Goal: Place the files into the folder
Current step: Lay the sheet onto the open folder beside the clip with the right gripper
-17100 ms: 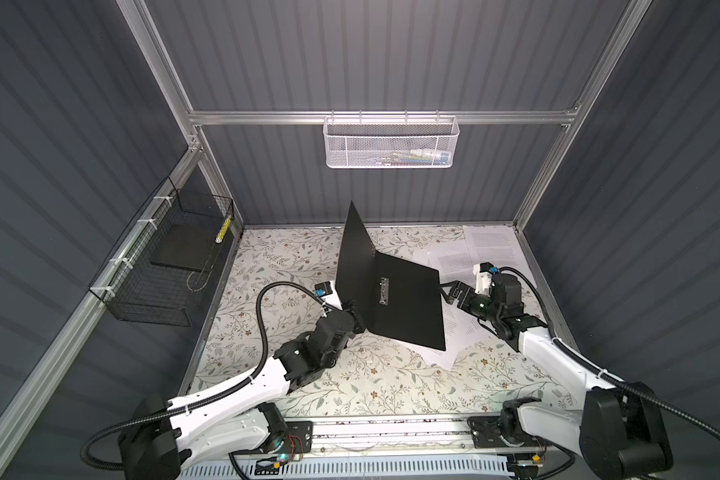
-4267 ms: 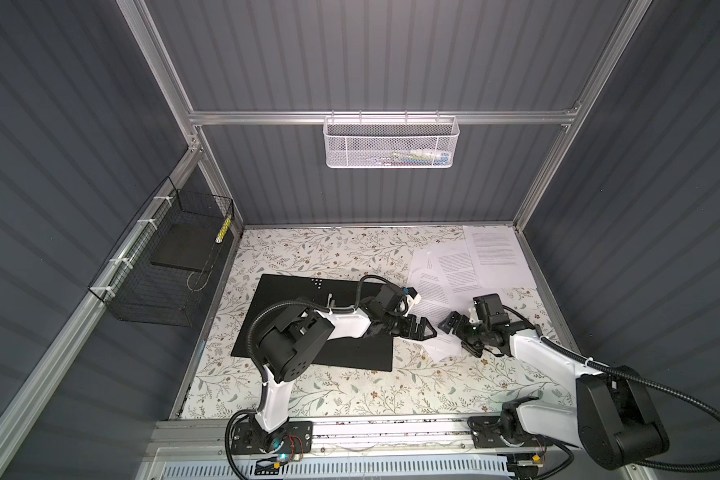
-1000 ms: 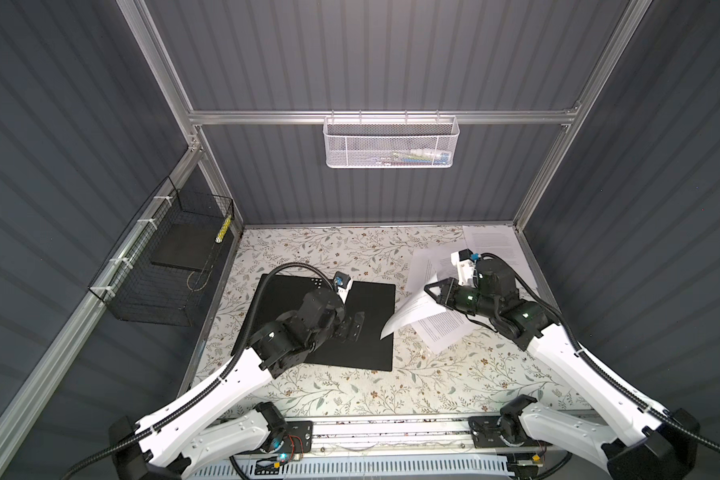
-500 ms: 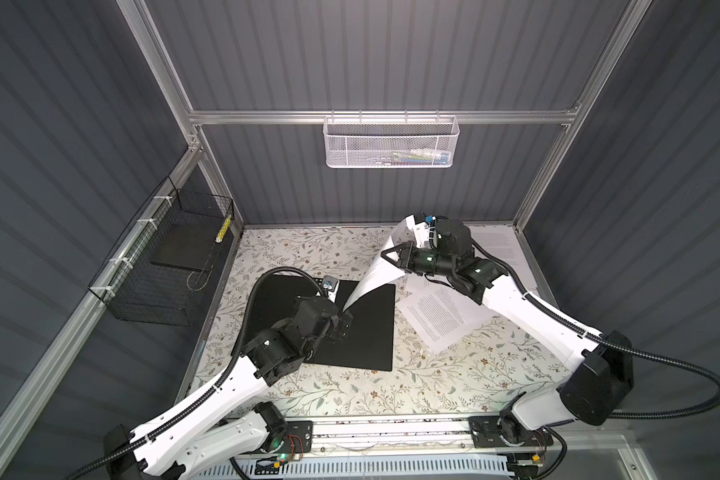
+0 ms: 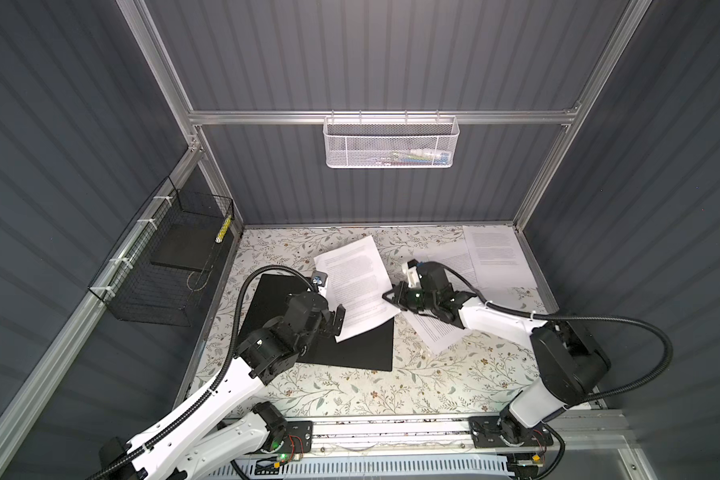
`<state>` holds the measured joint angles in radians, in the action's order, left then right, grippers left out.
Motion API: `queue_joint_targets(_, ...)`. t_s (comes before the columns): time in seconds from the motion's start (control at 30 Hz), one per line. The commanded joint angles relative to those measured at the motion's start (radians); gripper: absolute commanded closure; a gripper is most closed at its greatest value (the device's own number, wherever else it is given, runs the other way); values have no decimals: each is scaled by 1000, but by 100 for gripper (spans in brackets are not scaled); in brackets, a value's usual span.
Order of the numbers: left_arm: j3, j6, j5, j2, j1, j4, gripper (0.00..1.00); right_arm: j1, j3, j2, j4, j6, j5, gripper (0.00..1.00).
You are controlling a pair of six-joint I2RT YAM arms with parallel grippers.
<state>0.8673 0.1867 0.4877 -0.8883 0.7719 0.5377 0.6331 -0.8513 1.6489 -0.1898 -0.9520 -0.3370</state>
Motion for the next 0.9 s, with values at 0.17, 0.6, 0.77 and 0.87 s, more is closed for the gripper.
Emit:
queue_joint_targets(0.17, -11, 7, -60, -8, -8, -8, 0, 132, 119, -3, -55, -152, 287, 100)
queue_joint_targets(0.6, -12, 7, -103, -26, -8, -9, 0, 210, 173, -26, -31, -326, 407, 100)
queue_joint_targets(0.77, -11, 7, -113, -33, -8, -8, 0, 217, 170, -45, 11, -340, 424, 100)
queue_joint_targets(0.87, -9, 7, -119, -35, -8, -12, 0, 227, 153, -27, 1, -330, 403, 100)
